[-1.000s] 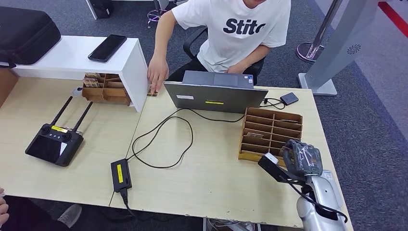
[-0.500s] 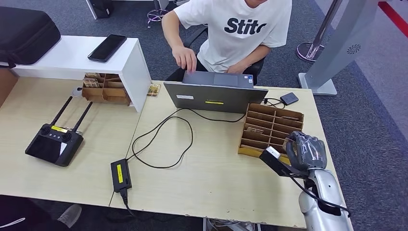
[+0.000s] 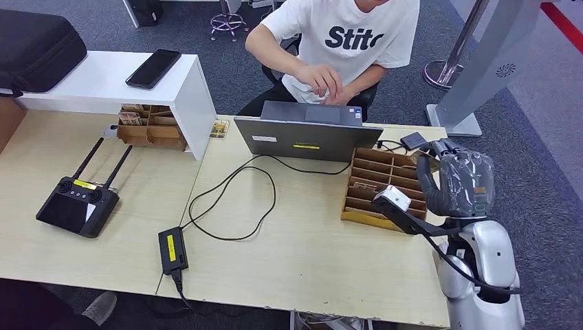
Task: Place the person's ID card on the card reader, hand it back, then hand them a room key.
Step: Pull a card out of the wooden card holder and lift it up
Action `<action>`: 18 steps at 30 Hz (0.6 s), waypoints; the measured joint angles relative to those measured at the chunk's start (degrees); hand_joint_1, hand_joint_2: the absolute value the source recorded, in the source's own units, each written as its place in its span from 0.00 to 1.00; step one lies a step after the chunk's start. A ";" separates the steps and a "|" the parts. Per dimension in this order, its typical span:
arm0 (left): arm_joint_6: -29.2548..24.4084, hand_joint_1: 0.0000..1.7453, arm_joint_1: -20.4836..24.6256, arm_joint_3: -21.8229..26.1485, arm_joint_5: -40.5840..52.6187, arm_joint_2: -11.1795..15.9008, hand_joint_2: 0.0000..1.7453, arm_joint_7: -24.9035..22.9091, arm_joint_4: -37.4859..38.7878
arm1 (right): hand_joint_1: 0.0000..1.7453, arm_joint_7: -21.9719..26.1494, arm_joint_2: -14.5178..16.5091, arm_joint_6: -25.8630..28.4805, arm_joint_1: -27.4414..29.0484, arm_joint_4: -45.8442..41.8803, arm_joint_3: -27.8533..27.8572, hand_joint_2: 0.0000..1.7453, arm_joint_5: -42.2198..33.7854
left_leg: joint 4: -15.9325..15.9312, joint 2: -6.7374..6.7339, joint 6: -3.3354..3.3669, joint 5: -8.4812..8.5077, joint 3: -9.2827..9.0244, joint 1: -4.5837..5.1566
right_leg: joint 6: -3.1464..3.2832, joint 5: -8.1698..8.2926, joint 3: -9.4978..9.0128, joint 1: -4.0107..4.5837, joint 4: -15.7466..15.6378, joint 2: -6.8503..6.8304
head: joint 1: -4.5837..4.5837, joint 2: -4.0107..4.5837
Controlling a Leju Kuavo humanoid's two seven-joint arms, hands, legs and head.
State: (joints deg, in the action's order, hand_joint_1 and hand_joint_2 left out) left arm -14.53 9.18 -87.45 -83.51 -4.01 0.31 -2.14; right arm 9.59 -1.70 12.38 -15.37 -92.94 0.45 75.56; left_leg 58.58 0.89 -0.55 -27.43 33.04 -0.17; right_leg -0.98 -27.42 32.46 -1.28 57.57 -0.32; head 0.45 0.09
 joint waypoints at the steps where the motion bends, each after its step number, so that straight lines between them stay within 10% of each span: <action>1: 0.04 0.00 0.01 0.00 0.37 0.01 1.00 0.02 0.00 | 0.98 0.38 0.00 -1.04 -0.57 -0.59 -0.26 1.00 -1.45 | 0.00 -0.02 0.00 0.00 0.00 0.00 | 0.00 0.00 0.00 0.00 0.00 0.02 | -0.01 0.00; 12: 0.34 0.00 0.10 0.00 3.10 0.11 1.00 -0.01 0.00 | 0.97 0.74 -0.07 -8.37 -10.37 2.30 -1.03 1.00 -10.16 | 0.01 -0.11 0.00 0.09 0.00 0.01 | 0.03 0.11 0.01 -0.01 0.03 0.11 | 0.00 0.00; 18: 1.08 0.00 0.21 0.00 6.09 0.49 1.00 0.68 -0.02 | 0.97 -5.03 -0.06 -13.40 -26.53 16.51 -1.09 1.00 -11.38 | 0.01 -0.20 -0.09 0.24 0.01 0.00 | 0.07 0.25 0.10 0.00 0.06 0.21 | -0.01 0.00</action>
State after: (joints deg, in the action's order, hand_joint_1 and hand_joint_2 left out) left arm -13.45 9.39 -87.45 -77.42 -3.52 0.98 -2.16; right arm 4.56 -1.76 -1.02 -41.89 -76.44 -0.64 64.18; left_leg 58.60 0.69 -0.64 -27.19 33.05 -0.17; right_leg -0.91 -27.17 32.56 -1.27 57.63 -0.11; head 0.44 0.09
